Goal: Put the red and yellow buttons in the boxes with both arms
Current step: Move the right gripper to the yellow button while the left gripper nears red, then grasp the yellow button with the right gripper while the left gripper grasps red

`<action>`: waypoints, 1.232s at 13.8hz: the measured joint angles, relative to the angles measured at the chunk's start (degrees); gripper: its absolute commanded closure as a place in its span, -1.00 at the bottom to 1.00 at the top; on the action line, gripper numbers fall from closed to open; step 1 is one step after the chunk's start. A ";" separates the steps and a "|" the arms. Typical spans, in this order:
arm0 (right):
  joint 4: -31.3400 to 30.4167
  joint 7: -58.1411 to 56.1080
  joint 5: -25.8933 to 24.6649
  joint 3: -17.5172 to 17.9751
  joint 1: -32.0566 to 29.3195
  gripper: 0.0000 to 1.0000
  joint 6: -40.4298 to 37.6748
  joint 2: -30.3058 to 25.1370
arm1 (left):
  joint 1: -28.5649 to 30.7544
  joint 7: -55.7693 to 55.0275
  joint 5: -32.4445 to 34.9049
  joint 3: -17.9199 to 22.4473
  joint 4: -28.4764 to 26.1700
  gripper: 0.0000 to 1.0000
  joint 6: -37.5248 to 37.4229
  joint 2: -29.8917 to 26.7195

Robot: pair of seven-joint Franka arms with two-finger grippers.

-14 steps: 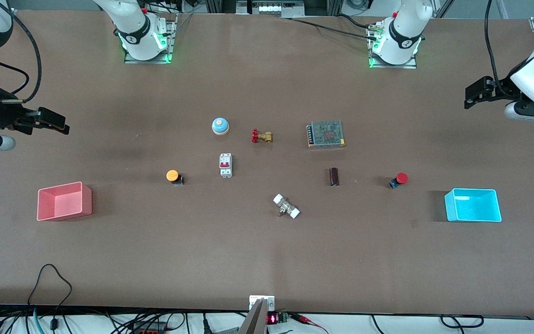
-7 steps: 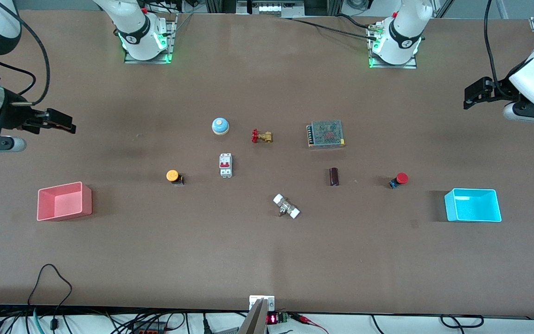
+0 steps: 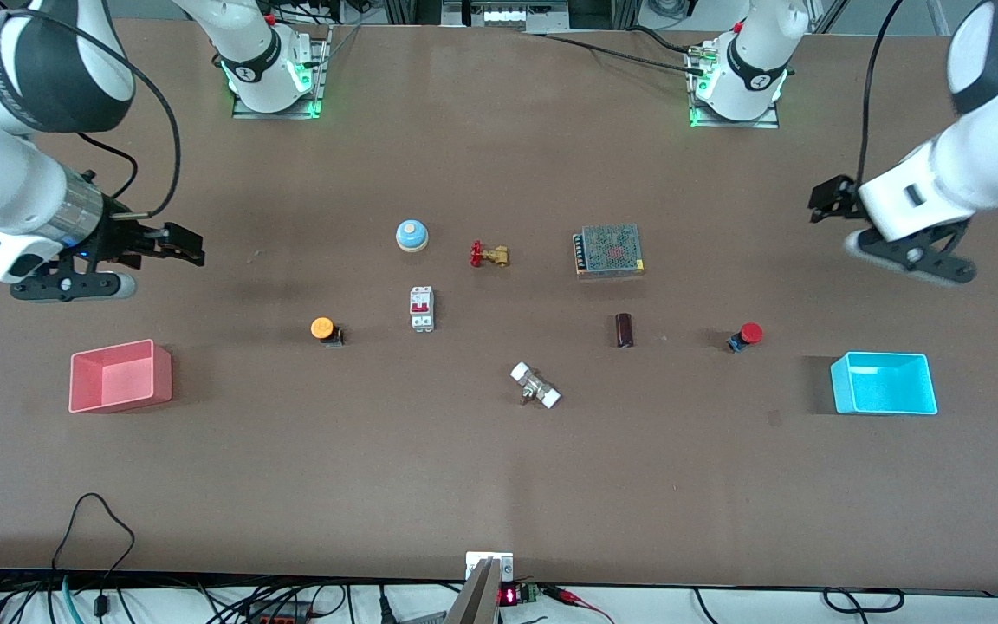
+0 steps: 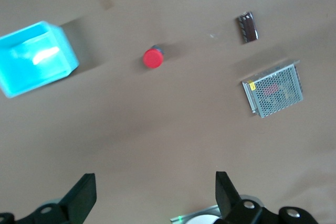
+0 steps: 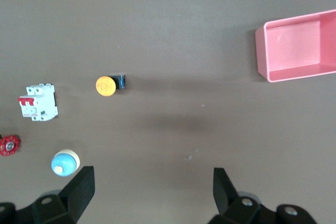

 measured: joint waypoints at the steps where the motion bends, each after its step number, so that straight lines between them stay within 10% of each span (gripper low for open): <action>1: -1.19 0.97 0.00 1.09 0.07 -1.00 2.38 0.28 | -0.37 3.48 0.00 -0.11 -0.08 -1.00 1.30 1.86; 6: -9.00 8.24 -0.08 6.43 1.80 -1.00 19.64 4.89 | -0.58 19.28 0.23 -0.29 -3.84 -1.00 13.42 9.24; 11: -12.36 9.01 -0.29 6.57 3.82 -1.00 31.83 11.16 | -0.58 24.61 4.33 -0.29 -16.19 -1.00 34.95 11.78; 17: -12.39 12.29 -4.41 6.46 3.78 -1.00 38.14 16.74 | -0.26 29.95 4.79 -0.12 -18.82 -1.00 46.53 18.64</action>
